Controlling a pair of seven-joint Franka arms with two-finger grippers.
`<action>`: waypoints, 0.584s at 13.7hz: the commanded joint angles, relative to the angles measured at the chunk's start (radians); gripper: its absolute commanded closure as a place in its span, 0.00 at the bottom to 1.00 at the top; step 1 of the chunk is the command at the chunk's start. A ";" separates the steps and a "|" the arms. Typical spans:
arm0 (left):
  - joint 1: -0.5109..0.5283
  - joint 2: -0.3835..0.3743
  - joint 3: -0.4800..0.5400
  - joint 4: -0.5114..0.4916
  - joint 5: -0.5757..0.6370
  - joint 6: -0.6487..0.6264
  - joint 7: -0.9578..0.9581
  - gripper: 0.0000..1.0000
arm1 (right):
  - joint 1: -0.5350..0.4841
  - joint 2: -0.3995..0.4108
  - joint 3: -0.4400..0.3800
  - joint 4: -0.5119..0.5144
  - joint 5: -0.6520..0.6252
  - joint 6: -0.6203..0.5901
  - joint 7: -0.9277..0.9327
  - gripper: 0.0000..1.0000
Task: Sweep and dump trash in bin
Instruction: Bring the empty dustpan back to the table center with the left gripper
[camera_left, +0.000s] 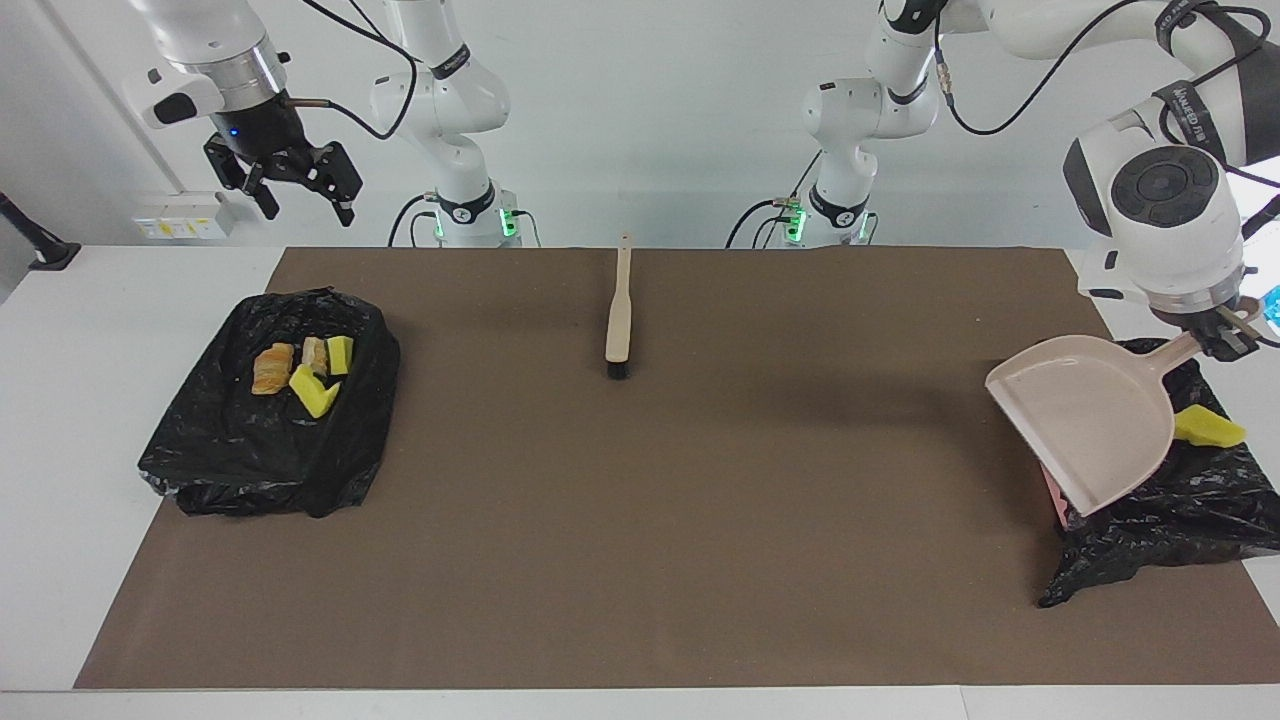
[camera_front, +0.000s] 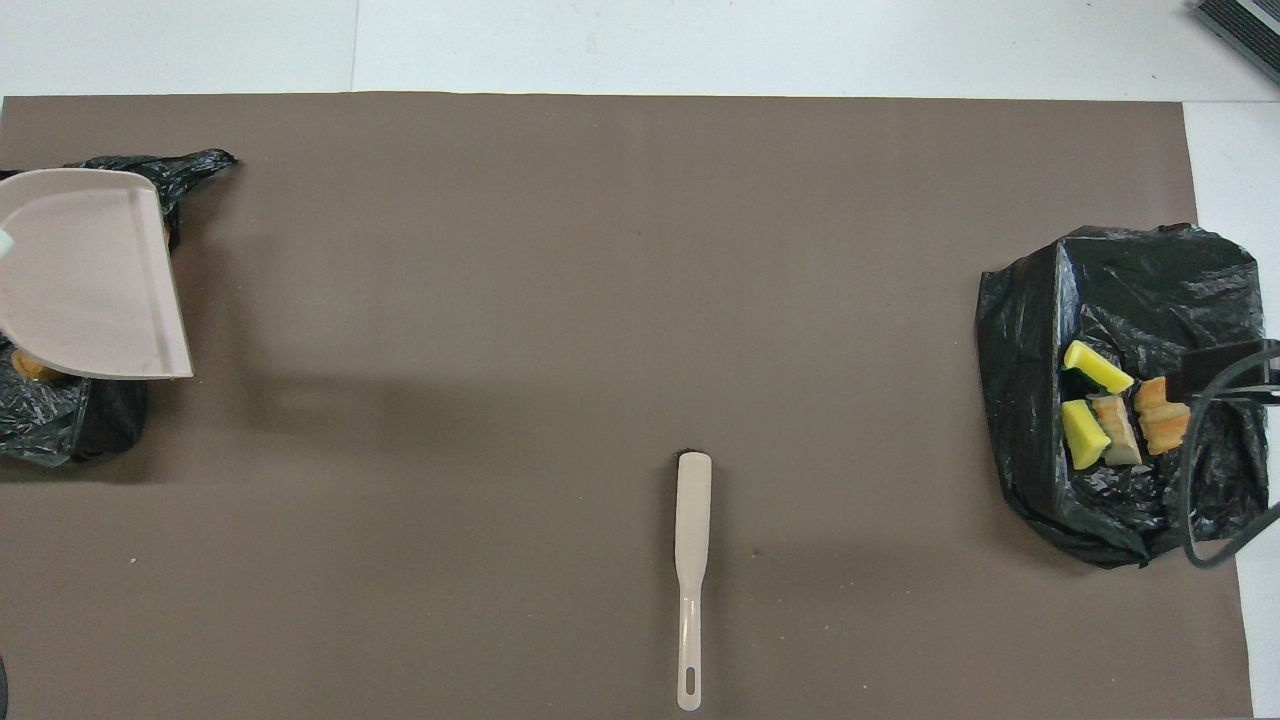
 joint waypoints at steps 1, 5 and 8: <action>-0.009 -0.105 0.010 -0.160 -0.154 0.042 -0.136 1.00 | 0.002 -0.014 0.001 -0.012 0.001 -0.001 -0.016 0.00; -0.029 -0.115 0.010 -0.258 -0.353 0.079 -0.516 1.00 | 0.002 -0.014 0.001 -0.012 0.001 -0.001 -0.016 0.00; -0.122 -0.093 0.010 -0.292 -0.433 0.097 -0.811 1.00 | 0.002 -0.014 0.001 -0.012 0.001 -0.001 -0.016 0.00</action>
